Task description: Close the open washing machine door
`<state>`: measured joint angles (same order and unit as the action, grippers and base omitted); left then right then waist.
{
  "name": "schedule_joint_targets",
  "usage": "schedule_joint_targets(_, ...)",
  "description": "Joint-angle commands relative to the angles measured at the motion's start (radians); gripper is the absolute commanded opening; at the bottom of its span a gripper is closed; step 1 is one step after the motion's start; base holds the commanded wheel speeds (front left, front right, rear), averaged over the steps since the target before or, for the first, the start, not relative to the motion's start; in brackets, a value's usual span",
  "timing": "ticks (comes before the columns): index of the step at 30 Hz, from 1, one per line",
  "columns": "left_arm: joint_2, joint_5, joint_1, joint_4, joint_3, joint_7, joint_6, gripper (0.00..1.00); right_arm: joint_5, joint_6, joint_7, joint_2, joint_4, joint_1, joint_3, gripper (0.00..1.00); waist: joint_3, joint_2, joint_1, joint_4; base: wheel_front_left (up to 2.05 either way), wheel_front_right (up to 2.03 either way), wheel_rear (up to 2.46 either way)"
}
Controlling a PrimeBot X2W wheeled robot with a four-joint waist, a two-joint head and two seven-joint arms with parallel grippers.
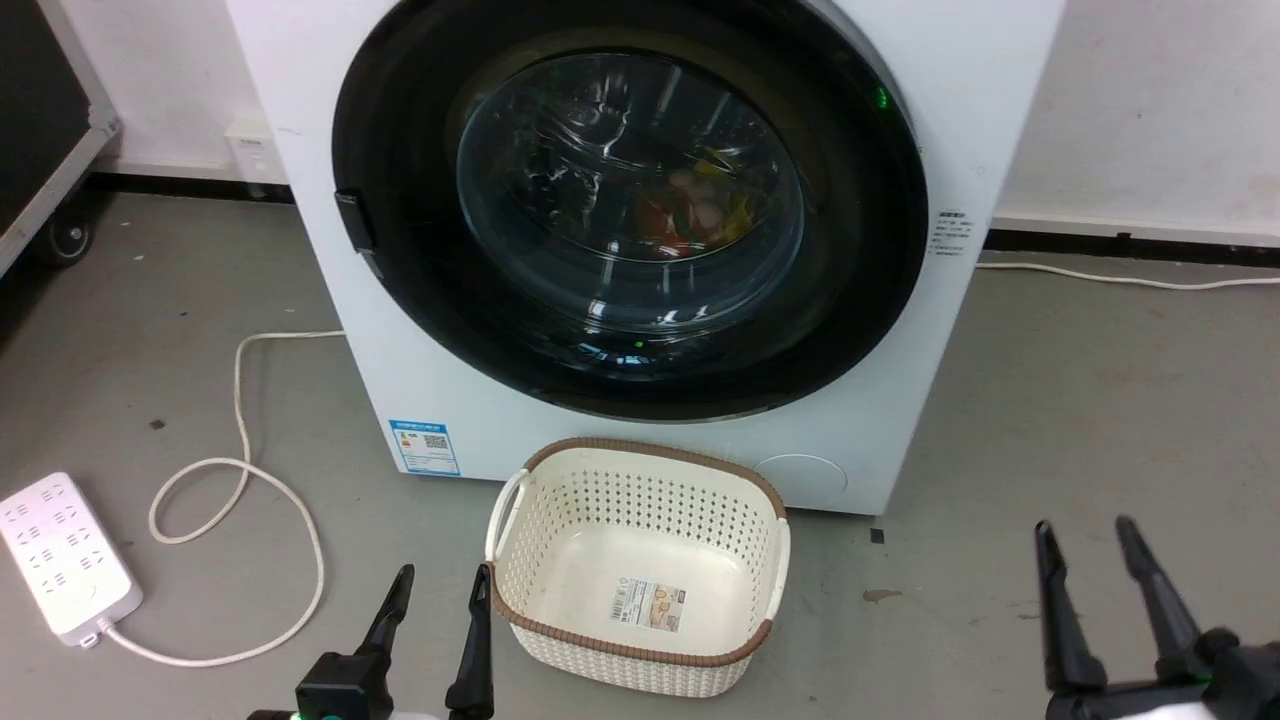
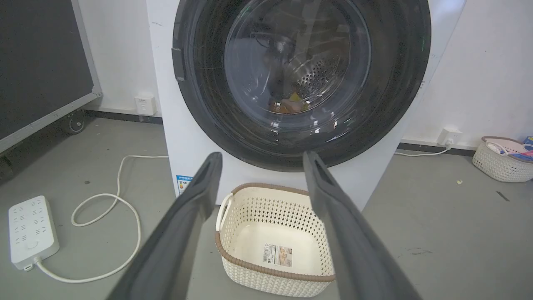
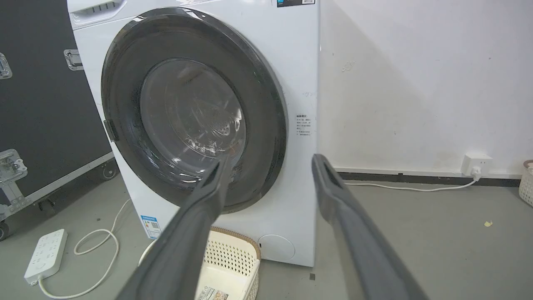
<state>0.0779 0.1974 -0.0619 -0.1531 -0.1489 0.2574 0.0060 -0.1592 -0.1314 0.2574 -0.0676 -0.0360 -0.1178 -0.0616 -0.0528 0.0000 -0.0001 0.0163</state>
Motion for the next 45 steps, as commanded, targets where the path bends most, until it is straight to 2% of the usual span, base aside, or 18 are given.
schedule_joint_targets(1, 0.001, -0.008, -0.003, -0.003, 0.002, 0.004, 0.003, 1.0, 0.004, 0.001, 0.004, 0.007, -0.007, -0.018, 0.0, 1.0, -0.001, 0.0, 0.0001, 0.004, 0.0, 0.0, 0.0)
schedule_joint_targets(3, 0.001, -0.02, 0.001, -0.004, -0.001, 0.004, 0.004, 1.0, 0.007, 0.001, 0.004, 0.012, -0.011, -0.029, -0.001, 1.0, -0.002, 0.0, 0.0001, 0.009, 0.0, 0.0, 0.0)
schedule_joint_targets(4, 0.0, -0.019, 0.0, -0.001, -0.002, 0.0, 0.0, 0.0, 0.002, 0.0, 0.0, 0.008, -0.005, -0.02, 0.0, 0.0, -0.002, 0.0, 0.0001, 0.009, 0.0, 0.0, 0.0)
schedule_joint_targets(45, -0.009, -0.073, 0.019, 0.046, 0.044, -0.079, -0.002, 0.0, 0.049, 0.0, -0.078, 0.011, 0.008, 0.022, 0.019, 0.0, 0.014, 0.0, 0.0001, 0.002, 0.0, 0.0, 0.0)
